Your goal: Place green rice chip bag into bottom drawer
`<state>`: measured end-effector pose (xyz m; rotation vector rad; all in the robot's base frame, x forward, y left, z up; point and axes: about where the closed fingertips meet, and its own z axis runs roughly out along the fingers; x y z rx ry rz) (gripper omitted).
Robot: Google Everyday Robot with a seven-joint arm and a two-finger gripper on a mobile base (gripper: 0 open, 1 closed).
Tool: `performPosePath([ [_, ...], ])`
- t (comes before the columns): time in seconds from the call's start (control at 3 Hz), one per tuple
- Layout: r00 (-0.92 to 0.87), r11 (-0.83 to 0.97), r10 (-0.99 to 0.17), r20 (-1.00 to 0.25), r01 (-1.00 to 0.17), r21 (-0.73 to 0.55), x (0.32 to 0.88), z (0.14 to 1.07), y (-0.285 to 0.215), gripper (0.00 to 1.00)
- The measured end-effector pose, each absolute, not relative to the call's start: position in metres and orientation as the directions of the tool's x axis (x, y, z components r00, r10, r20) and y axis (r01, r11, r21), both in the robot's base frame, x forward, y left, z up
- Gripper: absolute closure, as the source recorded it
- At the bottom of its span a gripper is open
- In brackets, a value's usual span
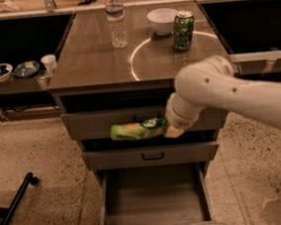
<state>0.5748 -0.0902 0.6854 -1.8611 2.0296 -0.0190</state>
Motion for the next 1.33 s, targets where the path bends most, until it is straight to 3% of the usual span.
performPosePath([
  [0.67,-0.073,0.153,-0.957,-0.279,-0.948,-0.277,0.570,0.657,-0.107,1.00],
  [1.0,-0.063,0.143,-0.954,-0.295,-0.955,-0.259,0.563,0.600,-0.133,1.00],
  [1.33,-0.052,0.177,-0.921,-0.386,-0.939,-0.295,0.560,0.528,-0.171,1.00],
])
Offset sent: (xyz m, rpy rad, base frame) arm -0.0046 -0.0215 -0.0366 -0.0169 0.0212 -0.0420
